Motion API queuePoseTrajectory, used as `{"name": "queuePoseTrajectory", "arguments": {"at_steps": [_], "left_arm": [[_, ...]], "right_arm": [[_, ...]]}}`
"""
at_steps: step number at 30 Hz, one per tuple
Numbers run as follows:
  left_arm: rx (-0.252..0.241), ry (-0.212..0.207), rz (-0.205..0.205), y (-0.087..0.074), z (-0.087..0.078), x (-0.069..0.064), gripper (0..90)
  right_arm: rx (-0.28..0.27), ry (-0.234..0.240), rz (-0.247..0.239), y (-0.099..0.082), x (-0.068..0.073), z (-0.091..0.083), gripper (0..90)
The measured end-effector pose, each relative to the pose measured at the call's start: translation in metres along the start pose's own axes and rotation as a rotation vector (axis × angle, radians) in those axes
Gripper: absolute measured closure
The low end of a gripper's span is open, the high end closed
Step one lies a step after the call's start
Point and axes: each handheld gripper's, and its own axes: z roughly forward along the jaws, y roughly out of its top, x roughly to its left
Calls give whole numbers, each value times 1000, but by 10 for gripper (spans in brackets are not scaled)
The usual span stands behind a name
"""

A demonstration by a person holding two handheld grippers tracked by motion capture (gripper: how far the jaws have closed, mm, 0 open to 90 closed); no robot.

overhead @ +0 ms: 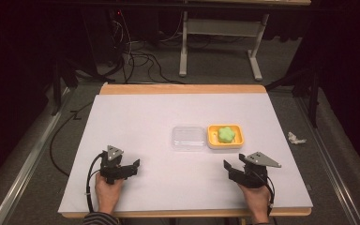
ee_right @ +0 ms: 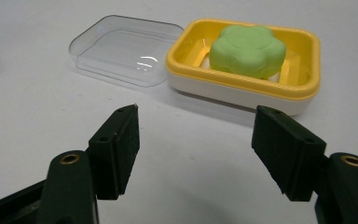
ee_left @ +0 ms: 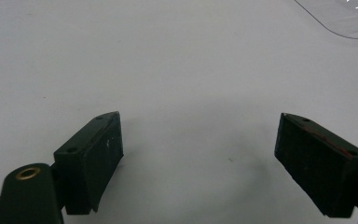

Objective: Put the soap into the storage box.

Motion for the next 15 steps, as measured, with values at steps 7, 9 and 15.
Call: {"name": "queuePoseTrajectory", "arguments": {"at_steps": [7, 9, 15], "left_arm": [[2, 0, 3, 0, 0, 0, 158], [2, 1, 5, 0, 0, 0, 158], [2, 0, 6, 0, 0, 0, 158]], "right_arm": [[30, 5, -5, 0, 1, 10, 331], [42, 5, -16, 0, 1, 13, 331], [65, 8, -21, 1, 2, 21, 333]]}}
